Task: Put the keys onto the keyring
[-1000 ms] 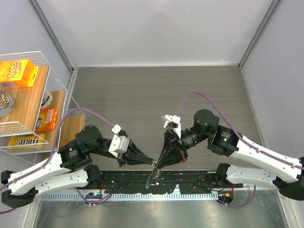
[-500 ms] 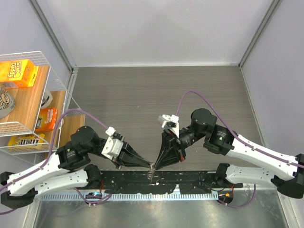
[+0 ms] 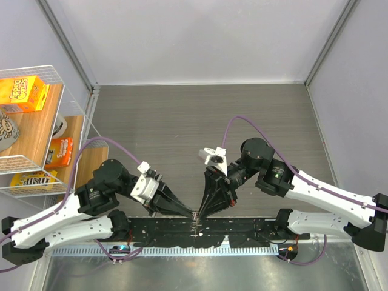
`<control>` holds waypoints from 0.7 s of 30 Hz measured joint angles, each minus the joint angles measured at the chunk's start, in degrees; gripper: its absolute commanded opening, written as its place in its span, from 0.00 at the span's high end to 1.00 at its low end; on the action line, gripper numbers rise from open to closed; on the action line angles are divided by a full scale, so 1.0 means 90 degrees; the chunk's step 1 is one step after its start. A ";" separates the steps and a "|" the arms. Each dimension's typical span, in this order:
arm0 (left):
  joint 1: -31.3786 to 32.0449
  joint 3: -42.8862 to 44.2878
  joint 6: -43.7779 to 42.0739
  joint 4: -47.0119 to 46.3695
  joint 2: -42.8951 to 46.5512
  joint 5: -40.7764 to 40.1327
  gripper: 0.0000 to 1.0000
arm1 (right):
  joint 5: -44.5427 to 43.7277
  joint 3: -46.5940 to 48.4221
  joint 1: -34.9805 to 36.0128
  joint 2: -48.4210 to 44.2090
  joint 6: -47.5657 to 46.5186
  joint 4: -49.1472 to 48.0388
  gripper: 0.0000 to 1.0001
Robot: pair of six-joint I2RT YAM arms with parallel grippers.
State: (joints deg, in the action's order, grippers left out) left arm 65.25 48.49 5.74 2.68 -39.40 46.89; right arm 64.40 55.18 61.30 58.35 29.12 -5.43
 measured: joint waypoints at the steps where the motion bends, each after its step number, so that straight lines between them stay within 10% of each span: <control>1: 0.0000 0.0007 0.0005 -0.0019 -0.0012 0.0019 1.00 | 0.0036 -0.0027 0.0000 0.0005 0.0029 -0.0080 0.95; 21: -0.0002 0.0017 0.0182 -0.0087 -0.0029 0.0219 1.00 | -0.0068 -0.0138 0.0017 -0.0056 0.0012 -0.0267 0.95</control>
State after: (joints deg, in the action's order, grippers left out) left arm 65.23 48.64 7.38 1.89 -39.66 48.86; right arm 63.79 53.93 61.45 57.84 29.23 -7.84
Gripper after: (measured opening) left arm 0.036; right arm 0.059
